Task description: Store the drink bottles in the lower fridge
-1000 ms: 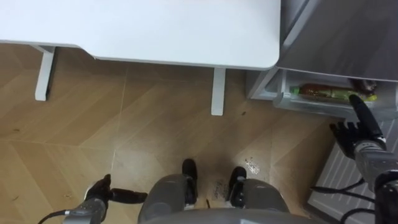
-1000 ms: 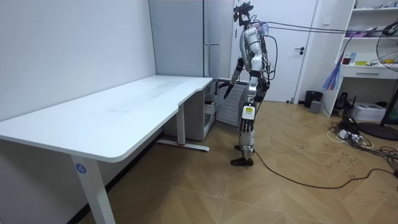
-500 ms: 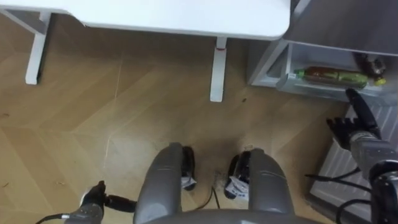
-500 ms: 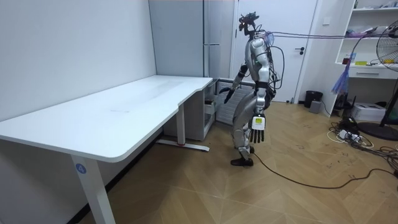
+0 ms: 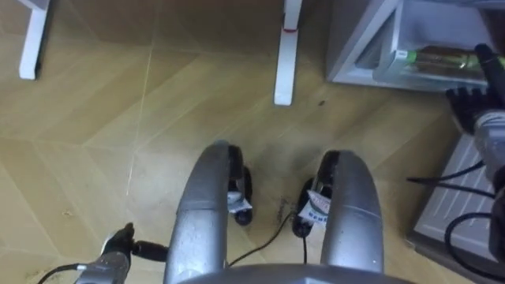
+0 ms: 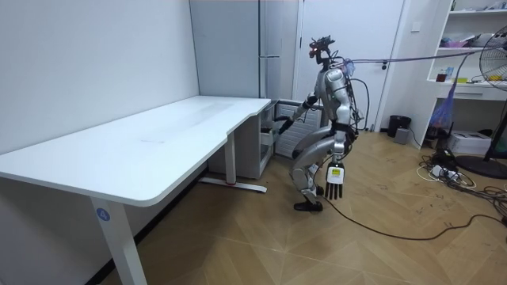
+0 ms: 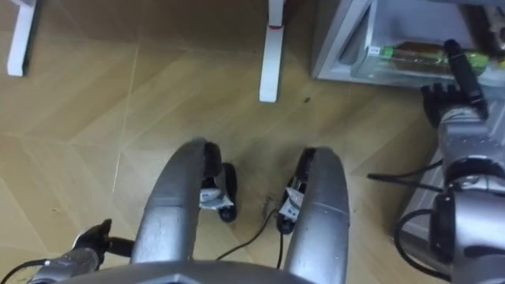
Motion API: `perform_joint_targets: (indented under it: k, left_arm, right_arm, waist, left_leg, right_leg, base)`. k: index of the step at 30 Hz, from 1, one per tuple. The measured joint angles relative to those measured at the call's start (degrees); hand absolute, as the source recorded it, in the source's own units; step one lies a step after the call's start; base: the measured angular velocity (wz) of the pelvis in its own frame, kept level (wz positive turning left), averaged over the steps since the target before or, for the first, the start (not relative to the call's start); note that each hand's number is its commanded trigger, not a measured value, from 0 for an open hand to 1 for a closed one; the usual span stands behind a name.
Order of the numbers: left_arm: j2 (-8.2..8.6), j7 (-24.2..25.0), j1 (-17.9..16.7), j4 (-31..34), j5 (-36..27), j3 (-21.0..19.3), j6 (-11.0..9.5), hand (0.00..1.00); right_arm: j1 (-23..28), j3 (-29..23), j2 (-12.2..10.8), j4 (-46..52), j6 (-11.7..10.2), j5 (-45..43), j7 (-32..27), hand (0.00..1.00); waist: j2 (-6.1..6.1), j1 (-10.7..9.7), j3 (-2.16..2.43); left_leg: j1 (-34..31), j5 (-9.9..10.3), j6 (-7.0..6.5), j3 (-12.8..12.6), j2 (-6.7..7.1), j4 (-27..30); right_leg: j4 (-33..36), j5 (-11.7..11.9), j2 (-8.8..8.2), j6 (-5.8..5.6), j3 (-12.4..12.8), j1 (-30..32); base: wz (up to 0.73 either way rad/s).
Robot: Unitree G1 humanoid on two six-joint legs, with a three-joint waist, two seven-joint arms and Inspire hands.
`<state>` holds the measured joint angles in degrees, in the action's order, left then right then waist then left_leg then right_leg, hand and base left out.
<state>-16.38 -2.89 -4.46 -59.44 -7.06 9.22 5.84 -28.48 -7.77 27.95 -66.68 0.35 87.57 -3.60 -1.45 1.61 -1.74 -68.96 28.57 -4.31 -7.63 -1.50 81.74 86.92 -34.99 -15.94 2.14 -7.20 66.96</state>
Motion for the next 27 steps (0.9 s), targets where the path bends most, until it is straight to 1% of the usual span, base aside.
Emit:
perform_joint_targets:
  k: [1,3,4,8,10,11,12,14,15,20,22,23,25,27]
  left_arm:
    - [-0.09,0.1,0.0,0.1,-0.1,0.0,0.0,0.00]
    - [-0.15,0.3,0.0,0.1,-0.3,0.1,-0.1,0.00]
    - [-0.15,0.4,0.0,0.1,-0.3,0.2,-0.1,0.00]
    - [-0.36,0.9,-1.0,1.5,-3.8,0.9,-0.7,0.00]
    - [-0.45,1.0,-1.4,1.8,-4.1,1.2,-1.3,0.00]
    - [-0.61,1.0,-1.9,2.0,-4.0,1.1,-1.7,0.00]
    - [-0.78,1.0,-2.6,2.1,-4.0,1.1,-2.2,0.00]
    - [-0.99,1.0,-3.0,2.1,-4.0,1.0,-2.4,0.00]
    - [-0.99,1.0,-3.4,2.3,-4.0,0.9,-2.3,0.00]
    - [-1.01,0.9,-4.5,2.1,-4.1,0.9,-2.7,0.00]
    - [-1.01,0.7,-4.9,2.1,-4.7,0.4,-3.2,0.00]
    - [-1.02,0.6,-5.2,2.1,-4.8,0.0,-3.6,0.00]
    - [-1.21,0.4,-5.5,2.1,-4.9,0.0,-3.7,0.00]
    - [-1.23,0.3,-6.2,2.2,-4.9,-0.5,-3.7,0.00]
  right_arm:
    - [-0.1,0.4,0.2,0.0,0.0,-0.1,0.0,0.00]
    - [-0.8,2.2,0.8,0.0,-0.1,-0.4,-0.1,0.00]
    - [-0.8,2.3,0.9,0.0,-0.1,-0.4,-0.1,0.00]
    - [-0.9,4.5,2.1,0.0,-0.1,-0.2,-0.1,0.00]
    - [-1.0,4.8,2.3,0.1,-0.1,-0.2,-0.3,0.00]
    - [-1.3,4.9,2.3,0.1,-0.1,-0.3,-0.7,0.00]
    - [-1.9,5.2,2.4,0.1,-0.1,-0.2,-1.2,0.00]
    - [-2.8,5.6,2.7,0.1,0.0,-0.2,-2.0,0.00]
    - [-3.8,5.6,2.9,0.1,0.0,-0.2,-2.9,0.00]
    - [-7.1,7.2,4.4,0.1,-0.2,-0.1,-5.2,0.00]
    - [-8.2,7.2,4.5,0.3,-0.3,-0.1,-5.2,0.00]
    - [-8.9,7.3,4.6,0.5,-0.8,-0.1,-5.8,0.00]
    - [-8.9,7.7,4.9,1.2,-2.0,-0.1,-6.7,0.00]
    - [-8.9,7.9,5.7,2.1,-3.0,-0.1,-8.0,0.00]
  waist:
    - [-0.17,0.0,-0.06]
    - [-0.75,0.0,-0.38]
    - [-0.87,0.0,-0.47]
    - [-1.25,0.2,-0.68]
    - [-1.55,0.2,-0.68]
    - [-2.05,0.4,-0.70]
    - [-2.44,0.3,-0.91]
    - [-2.96,0.4,-1.16]
    - [-3.16,0.4,-1.13]
    - [-3.37,0.6,-1.13]
    - [-3.39,0.6,-1.12]
    - [-3.38,0.7,-1.12]
    - [-3.46,1.6,-1.10]
    - [-3.60,3.3,-1.07]
  left_leg:
    - [-0.5,0.1,-0.10,0.0,0.00,0.5]
    - [-1.7,0.5,-0.50,-0.4,-0.12,2.3]
    - [-1.9,0.6,-0.59,-0.4,-0.14,2.6]
    - [-2.9,0.8,-0.95,-0.6,-0.12,4.0]
    - [-3.1,0.8,-0.95,-0.7,0.15,4.0]
    - [-3.1,0.8,-0.95,-1.1,0.14,4.0]
    - [-3.2,0.8,-0.96,-1.3,0.17,4.0]
    - [-3.6,0.8,-0.95,-1.4,0.18,4.1]
    - [-4.0,0.8,-0.91,-1.4,0.20,4.1]
    - [-4.6,0.7,-0.86,-1.1,0.40,4.1]
    - [-4.7,0.7,-0.86,-1.0,0.41,3.9]
    - [-4.9,0.7,-0.84,-0.9,0.47,3.9]
    - [-5.1,0.8,-0.80,-0.6,0.41,3.9]
    - [-5.4,0.8,-0.65,-0.3,0.31,3.9]
  right_leg:
    - [0.5,0.0,-0.03,-0.02,0.1,0.5]
    - [2.3,-0.2,-0.15,-0.05,0.9,2.1]
    - [2.5,-0.2,-0.16,-0.07,1.0,2.2]
    - [3.9,-0.4,-0.59,-0.24,1.2,3.2]
    - [4.1,-0.4,-0.82,-0.24,1.5,3.5]
    - [4.4,-0.4,-0.84,-0.22,1.8,3.9]
    - [4.5,-0.4,-1.01,-0.11,2.0,4.2]
    - [4.7,-0.5,-1.27,0.07,2.0,4.6]
    - [4.8,-0.6,-1.41,0.12,1.9,5.0]
    - [4.9,-1.0,-2.18,0.69,1.1,5.1]
    - [4.8,-1.3,-2.57,0.80,0.6,5.0]
    - [4.8,-1.6,-2.88,0.84,0.3,4.9]
    - [4.8,-1.9,-3.06,0.68,-0.2,4.6]
    - [4.6,-2.1,-3.13,0.92,-0.8,4.5]
  base:
    - [-0.07]
    - [-0.07]
    - [-0.03]
    - [0.00]
    - [0.00]
    - [-0.05]
    - [-0.04]
    - [0.02]
    - [0.04]
    - [0.06]
    - [0.13]
    - [0.16]
    - [0.13]
    - [0.06]
